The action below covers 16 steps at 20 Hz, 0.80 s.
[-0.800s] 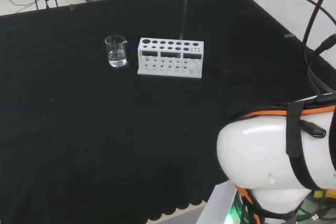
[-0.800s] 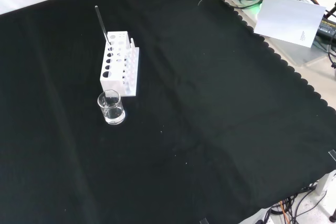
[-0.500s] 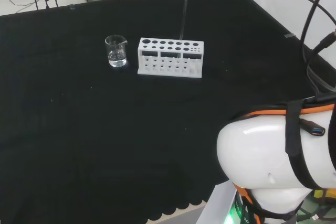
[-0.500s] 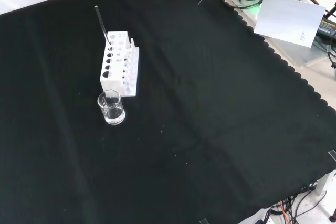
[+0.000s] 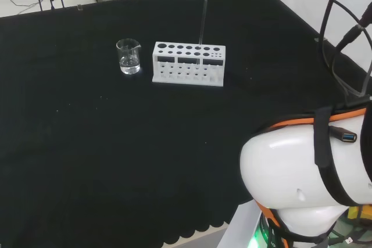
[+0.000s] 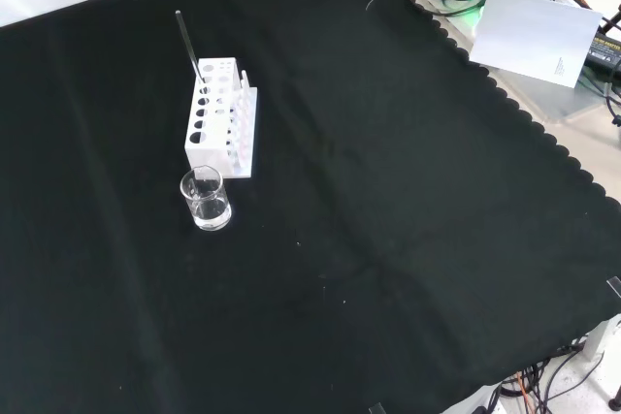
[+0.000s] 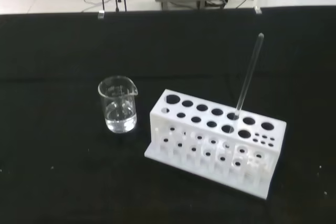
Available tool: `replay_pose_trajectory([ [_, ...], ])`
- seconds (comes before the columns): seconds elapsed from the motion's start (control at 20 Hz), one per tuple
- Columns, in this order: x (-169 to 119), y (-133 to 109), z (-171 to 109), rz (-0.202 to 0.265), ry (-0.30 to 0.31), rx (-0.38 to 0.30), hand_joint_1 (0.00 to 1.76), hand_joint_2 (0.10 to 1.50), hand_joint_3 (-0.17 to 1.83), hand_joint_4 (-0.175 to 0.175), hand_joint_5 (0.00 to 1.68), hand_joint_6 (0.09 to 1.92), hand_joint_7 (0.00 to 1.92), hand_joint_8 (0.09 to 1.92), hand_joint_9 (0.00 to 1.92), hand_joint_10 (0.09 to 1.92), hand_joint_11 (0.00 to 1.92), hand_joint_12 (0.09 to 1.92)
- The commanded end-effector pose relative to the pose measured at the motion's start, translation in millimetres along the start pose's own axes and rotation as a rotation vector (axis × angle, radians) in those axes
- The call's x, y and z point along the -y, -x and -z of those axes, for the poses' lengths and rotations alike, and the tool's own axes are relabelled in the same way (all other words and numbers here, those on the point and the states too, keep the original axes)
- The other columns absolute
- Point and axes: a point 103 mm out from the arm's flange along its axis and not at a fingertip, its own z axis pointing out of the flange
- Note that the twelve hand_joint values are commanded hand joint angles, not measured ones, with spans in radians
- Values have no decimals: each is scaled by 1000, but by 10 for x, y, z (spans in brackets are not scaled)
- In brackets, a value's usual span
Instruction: Take the glass rod from the white test tube rack.
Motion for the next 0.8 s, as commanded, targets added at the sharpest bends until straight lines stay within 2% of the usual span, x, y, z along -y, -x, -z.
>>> replay_pose_trajectory([
  [0.05, -136, 84, -42, 2, 18, -1, 621, 883, 446, -137, 128, 87, 13, 880, 272, 835, 136, 1467],
  [0.15, -219, 94, -95, -3, 18, 2, 624, 880, 452, -139, 135, 87, 35, 902, 306, 884, 178, 1463],
  [0.2, -245, 10, -77, -11, 28, 20, 625, 879, 455, -140, 140, 87, 50, 912, 326, 895, 193, 1462],
  [0.3, -293, 12, -85, -16, 28, 6, 626, 878, 457, -142, 149, 87, 75, 925, 356, 907, 208, 1460],
  [0.55, -532, 277, -146, -36, 9, -20, 631, 874, 466, -147, 168, 87, 149, 948, 458, 912, 243, 1451],
  [0.8, -784, 402, -170, -50, 19, -24, 642, 870, 476, -155, 187, 87, 245, 968, 563, 916, 315, 1439],
])
